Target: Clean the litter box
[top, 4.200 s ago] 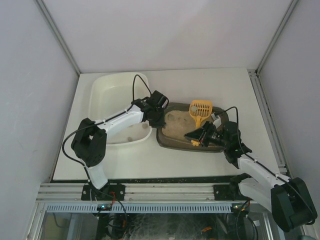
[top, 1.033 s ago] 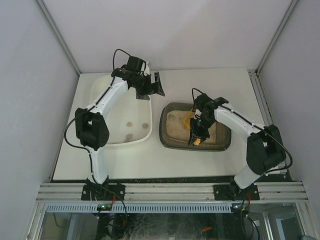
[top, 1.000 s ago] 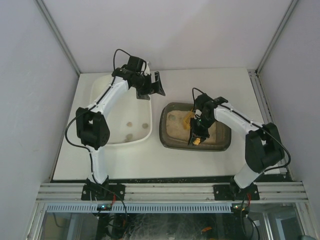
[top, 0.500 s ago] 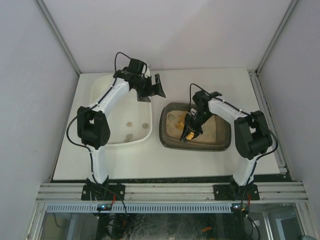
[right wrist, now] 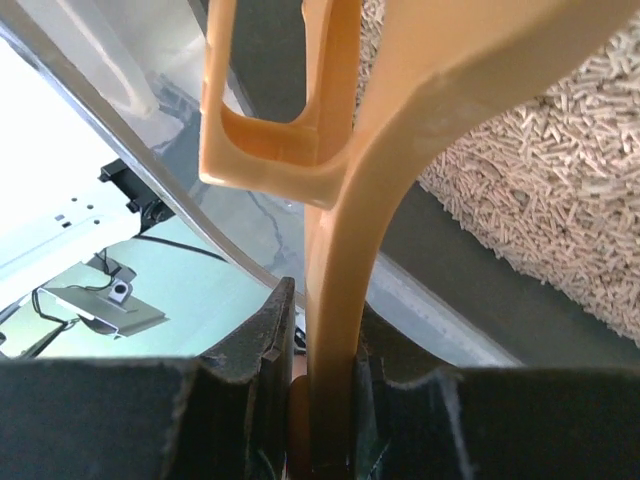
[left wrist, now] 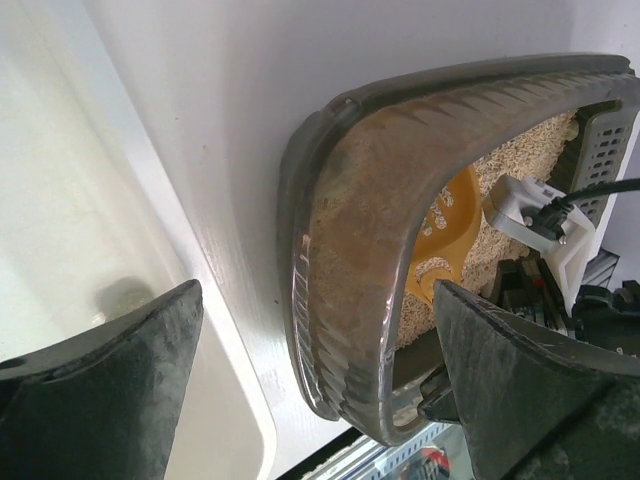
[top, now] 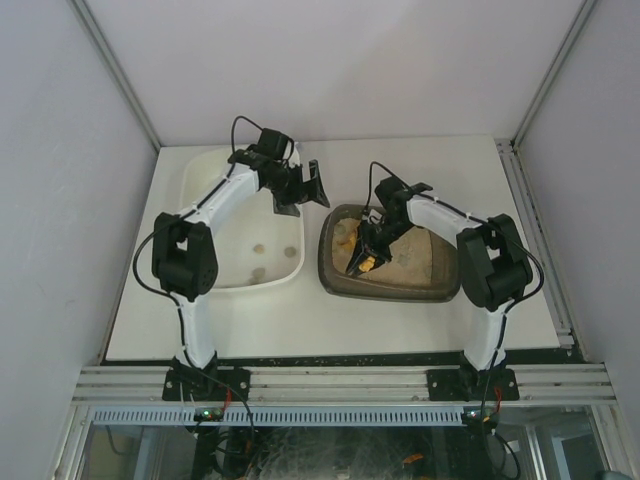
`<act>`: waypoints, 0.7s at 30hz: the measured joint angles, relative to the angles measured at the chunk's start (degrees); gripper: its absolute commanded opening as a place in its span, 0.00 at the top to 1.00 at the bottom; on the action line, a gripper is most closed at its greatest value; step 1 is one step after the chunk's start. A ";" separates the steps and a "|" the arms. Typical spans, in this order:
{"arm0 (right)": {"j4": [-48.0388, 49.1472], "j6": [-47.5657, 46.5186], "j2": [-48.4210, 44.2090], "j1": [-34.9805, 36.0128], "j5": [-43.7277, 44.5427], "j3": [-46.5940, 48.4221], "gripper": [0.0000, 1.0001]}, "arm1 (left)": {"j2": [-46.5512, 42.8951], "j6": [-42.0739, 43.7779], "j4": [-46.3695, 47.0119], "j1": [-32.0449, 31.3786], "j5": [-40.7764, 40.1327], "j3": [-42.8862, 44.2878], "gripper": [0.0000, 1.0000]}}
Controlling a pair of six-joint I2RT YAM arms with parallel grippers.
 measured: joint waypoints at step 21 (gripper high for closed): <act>24.00 1.46 -2.16 1.14 -7.17 -12.57 1.00 | -1.79 0.92 1.22 0.00 0.35 -3.87 0.00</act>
